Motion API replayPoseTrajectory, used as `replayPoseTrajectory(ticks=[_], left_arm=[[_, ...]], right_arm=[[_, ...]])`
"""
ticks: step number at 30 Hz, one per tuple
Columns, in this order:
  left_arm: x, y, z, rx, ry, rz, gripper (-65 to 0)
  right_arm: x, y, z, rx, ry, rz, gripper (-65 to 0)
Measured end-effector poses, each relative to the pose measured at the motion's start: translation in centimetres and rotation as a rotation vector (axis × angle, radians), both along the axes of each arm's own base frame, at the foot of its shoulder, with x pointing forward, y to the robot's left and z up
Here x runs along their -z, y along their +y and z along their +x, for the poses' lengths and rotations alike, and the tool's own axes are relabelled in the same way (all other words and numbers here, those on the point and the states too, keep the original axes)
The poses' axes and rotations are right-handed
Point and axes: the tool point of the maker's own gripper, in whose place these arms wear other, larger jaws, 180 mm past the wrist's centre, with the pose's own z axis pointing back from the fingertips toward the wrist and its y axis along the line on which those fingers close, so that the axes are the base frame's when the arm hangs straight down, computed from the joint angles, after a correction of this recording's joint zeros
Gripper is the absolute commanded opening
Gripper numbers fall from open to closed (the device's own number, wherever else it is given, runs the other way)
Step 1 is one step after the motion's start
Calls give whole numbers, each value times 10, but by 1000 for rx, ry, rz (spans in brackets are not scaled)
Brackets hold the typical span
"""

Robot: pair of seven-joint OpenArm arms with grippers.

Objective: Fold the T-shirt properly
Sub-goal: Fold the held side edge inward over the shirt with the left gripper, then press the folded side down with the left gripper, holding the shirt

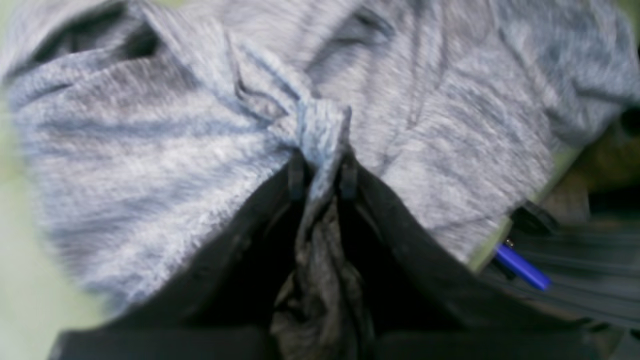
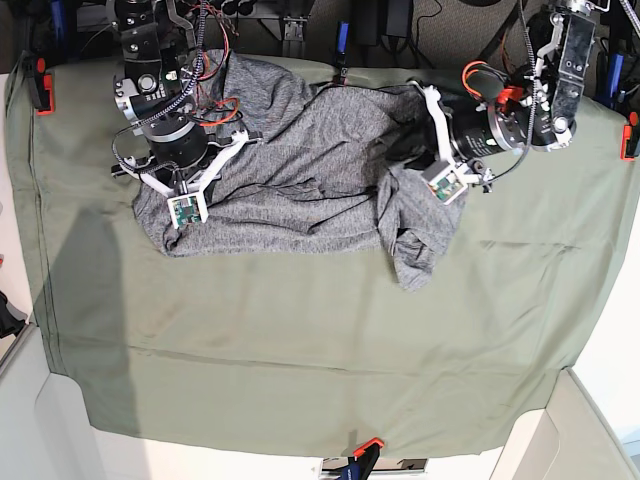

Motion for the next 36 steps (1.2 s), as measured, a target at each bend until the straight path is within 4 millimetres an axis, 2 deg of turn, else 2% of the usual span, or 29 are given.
replayPoseTrajectory(ticks=[3,5,6,9,11,16,19,21,25,28,33,36], left_arm=[[5,-21,-8,51,2,-9,-650],[5,-27,-8,71,-2,-8,-650],[4,-28,-7,74,-6,-11,-630],[2,-30,-4,76,-17,-16,-466],[1,-30,-2,77,-20,-13,-392],[-12,-32,10,78,-34,-33,-389],[-38,-39,13,91,-81,-104,-389],[-50,-32,20,71,-123,-100,-389],[-73,-1,50,-18,-216,-69,-389],[-86,9,68,-47,-271,-81,-389],[-66,36,101,-128,-246,-79,-387],[-60,52,124,-184,-235,-92,-337]], right_arm=[[0,0,0,0,1,0,-650],[0,0,0,0,0,0,-650],[0,0,0,0,0,0,-650],[0,0,0,0,0,1,-650],[0,0,0,0,0,0,-650],[-2,1,1,-2,-13,4,-650],[-2,1,2,-1,-14,4,-650],[-2,1,1,-1,-13,4,-650],[-2,1,1,-2,-13,4,-650],[-2,1,1,-2,-13,6,-650],[-2,1,2,0,-14,7,-650],[-2,3,1,0,-11,12,-650]])
